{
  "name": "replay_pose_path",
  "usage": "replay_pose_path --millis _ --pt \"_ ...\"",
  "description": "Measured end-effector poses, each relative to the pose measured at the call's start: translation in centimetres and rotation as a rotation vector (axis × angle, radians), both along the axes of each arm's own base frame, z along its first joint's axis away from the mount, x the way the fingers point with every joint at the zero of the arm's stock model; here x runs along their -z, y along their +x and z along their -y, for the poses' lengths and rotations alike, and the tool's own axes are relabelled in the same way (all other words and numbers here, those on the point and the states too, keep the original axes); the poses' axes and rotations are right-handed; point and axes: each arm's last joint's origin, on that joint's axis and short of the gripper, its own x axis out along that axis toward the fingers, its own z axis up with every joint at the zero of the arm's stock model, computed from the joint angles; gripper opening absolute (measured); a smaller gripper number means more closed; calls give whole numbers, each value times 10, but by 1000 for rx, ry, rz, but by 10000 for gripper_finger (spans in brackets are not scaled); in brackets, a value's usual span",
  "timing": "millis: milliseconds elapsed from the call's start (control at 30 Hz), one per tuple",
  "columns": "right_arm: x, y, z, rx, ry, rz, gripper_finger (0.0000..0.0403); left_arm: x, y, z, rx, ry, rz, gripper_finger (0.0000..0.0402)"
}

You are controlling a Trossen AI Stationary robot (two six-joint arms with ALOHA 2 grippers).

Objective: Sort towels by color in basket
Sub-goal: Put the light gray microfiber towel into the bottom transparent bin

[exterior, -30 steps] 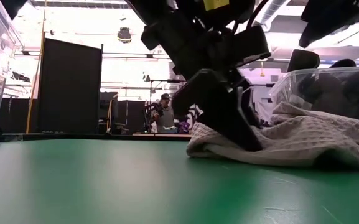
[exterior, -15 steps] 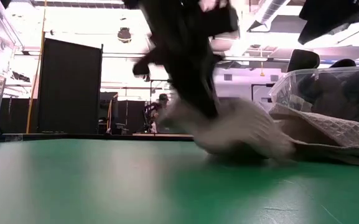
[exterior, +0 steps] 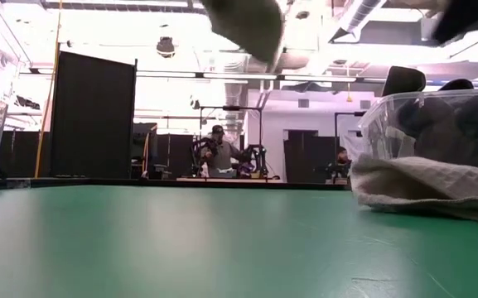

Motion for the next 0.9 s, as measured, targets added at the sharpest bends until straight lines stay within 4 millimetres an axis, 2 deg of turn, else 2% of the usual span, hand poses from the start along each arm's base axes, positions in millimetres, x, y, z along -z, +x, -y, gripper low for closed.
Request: replay_pose_path --millis 167,267,333,500,667,900 --pt "1 -2 -1 24 -21 20 301 -25 -44 8 -34 -25 64 7" --pt "1 -1 0 29 -22 21 301 -56 -81 1 -48 -96 172 7" --pt "1 0 1 35 -29 26 301 -64 -101 -1 -42 -144 182 7" --pt "-3 -2 -2 2 -22 41 301 -62 -118 8 1 -176 124 7" --pt "-14 -2 -6 -37 -20 63 301 -75 -148 13 104 -278 69 7" --pt "-19 1 -5 -48 -30 70 301 -90 -169 26 140 -417 14 10"
